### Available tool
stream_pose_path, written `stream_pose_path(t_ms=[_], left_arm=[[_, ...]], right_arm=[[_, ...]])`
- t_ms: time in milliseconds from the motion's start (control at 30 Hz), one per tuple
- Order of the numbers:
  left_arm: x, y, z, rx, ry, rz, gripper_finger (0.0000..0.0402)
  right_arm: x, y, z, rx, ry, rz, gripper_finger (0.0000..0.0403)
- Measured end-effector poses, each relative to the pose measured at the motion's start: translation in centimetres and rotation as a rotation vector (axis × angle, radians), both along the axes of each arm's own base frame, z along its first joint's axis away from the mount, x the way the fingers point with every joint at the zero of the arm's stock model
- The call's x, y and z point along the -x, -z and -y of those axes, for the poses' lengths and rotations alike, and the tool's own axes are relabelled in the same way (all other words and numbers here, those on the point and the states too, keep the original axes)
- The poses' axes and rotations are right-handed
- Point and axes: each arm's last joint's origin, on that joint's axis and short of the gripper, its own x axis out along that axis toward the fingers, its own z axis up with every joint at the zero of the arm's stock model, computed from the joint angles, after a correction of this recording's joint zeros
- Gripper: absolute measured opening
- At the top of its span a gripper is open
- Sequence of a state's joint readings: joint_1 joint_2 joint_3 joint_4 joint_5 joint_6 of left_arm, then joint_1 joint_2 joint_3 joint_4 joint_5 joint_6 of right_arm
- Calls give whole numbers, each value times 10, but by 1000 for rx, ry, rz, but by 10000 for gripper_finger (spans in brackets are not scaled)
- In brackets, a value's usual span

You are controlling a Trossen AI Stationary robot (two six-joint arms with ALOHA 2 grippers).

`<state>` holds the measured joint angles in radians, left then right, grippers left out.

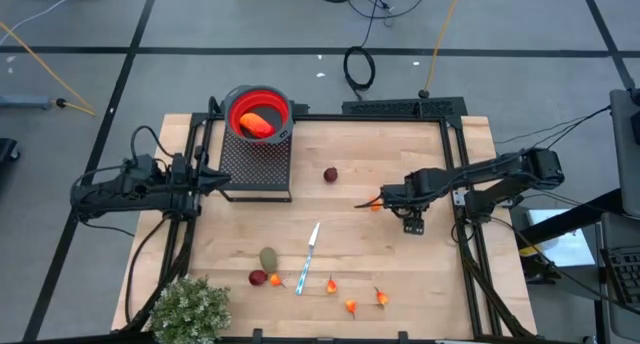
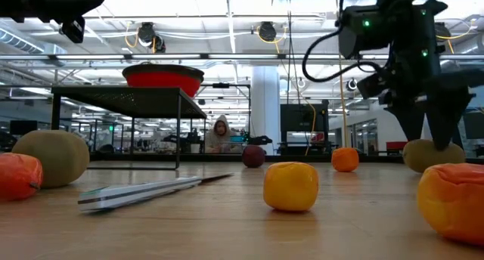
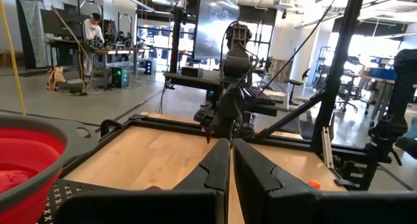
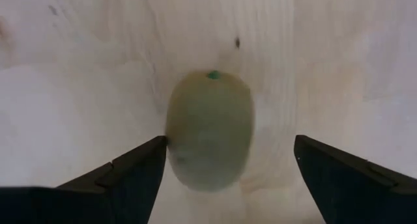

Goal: Pick & Place Fruit
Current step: Put the green kiwi into the red strainer bowl on the shelf

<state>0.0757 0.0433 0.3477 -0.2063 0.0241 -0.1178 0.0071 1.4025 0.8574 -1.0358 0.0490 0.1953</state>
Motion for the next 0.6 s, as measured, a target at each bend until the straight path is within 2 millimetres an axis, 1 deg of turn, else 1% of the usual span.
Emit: stream_pose_path(t_ms=[267,433,600], left_arm=[[0,0,0,22,1,1,19],[0,0,0,27,2,2,19],[0,0,0,42,3,3,19]], right_arm=[[6,20,0,0,2,20,334],[10,25,0,0,9,10,334],[11,26,0,2,29,13,332]])
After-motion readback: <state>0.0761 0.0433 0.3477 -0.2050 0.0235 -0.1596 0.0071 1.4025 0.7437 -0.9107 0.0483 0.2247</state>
